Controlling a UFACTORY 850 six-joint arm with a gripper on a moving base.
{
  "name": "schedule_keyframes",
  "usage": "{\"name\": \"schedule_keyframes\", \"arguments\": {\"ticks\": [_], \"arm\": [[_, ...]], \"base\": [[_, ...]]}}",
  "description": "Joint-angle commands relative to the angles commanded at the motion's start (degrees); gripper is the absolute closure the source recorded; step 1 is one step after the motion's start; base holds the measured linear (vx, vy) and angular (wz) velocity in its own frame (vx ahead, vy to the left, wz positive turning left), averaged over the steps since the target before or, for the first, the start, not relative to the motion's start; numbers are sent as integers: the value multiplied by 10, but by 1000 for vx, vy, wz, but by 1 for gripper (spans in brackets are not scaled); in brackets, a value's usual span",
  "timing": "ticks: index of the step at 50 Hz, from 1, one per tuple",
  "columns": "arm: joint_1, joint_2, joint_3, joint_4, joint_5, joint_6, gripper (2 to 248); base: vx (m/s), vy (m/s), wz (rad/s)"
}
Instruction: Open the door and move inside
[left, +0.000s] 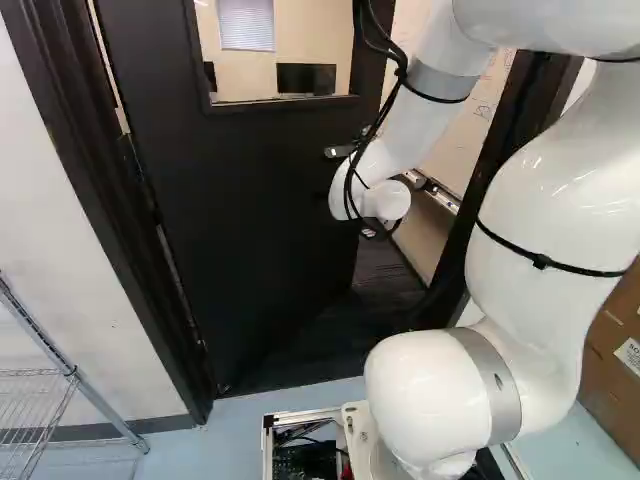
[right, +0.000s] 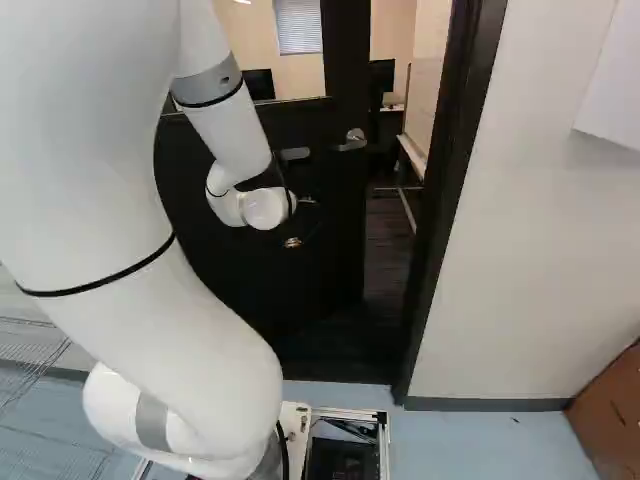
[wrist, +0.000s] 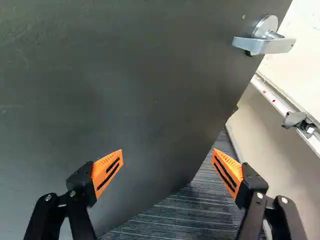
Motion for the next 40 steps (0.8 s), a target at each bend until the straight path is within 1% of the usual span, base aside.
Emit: {"name": "schedule_keyframes", "arguments": {"ticks": [29, 40], "arm": [[1, 0, 0, 0, 0, 0, 3], [1, 0, 0, 0, 0, 0, 3]], "base": [[55, 55, -14], [0, -6, 2]]}}
